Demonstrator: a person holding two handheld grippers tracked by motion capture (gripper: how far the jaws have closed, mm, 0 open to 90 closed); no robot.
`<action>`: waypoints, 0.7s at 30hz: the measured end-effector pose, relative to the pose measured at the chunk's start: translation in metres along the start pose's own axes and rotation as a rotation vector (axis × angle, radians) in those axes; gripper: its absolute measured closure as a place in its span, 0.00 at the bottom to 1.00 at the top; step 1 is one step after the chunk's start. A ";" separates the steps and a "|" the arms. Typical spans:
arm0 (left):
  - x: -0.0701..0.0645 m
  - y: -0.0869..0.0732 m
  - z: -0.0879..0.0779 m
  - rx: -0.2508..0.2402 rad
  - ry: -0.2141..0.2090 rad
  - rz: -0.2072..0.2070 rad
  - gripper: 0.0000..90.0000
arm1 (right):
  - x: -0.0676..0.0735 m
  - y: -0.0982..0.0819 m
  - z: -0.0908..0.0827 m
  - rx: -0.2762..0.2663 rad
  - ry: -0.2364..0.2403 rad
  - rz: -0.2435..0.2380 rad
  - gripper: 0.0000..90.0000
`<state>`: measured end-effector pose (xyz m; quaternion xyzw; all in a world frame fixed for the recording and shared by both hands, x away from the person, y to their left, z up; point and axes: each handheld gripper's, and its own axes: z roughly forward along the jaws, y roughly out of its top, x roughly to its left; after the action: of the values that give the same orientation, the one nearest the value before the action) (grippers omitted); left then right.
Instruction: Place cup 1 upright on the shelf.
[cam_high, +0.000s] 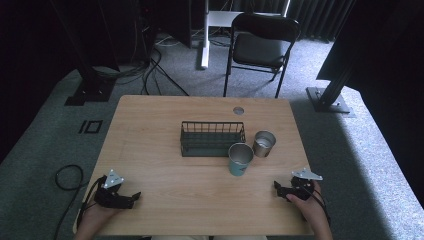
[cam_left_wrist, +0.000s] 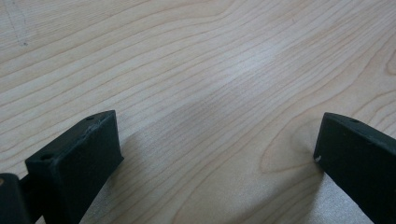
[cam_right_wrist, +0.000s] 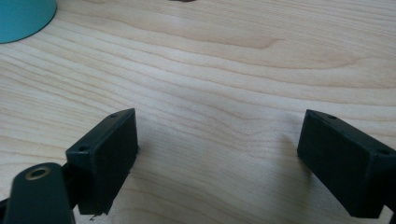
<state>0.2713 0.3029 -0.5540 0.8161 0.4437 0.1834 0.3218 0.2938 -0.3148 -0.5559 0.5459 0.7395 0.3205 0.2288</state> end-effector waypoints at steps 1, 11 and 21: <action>0.000 0.000 0.000 0.000 0.000 0.000 0.01 | 0.000 0.000 0.000 0.000 0.000 0.000 0.13; 0.001 -0.001 -0.001 0.000 -0.011 0.006 0.01 | 0.000 0.000 0.000 0.000 0.000 0.000 0.13; 0.000 -0.002 -0.002 0.001 -0.016 0.016 0.02 | 0.000 0.000 0.000 0.000 0.000 0.000 0.13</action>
<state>0.2691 0.3041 -0.5537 0.8213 0.4346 0.1792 0.3233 0.2938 -0.3148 -0.5559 0.5459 0.7396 0.3204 0.2289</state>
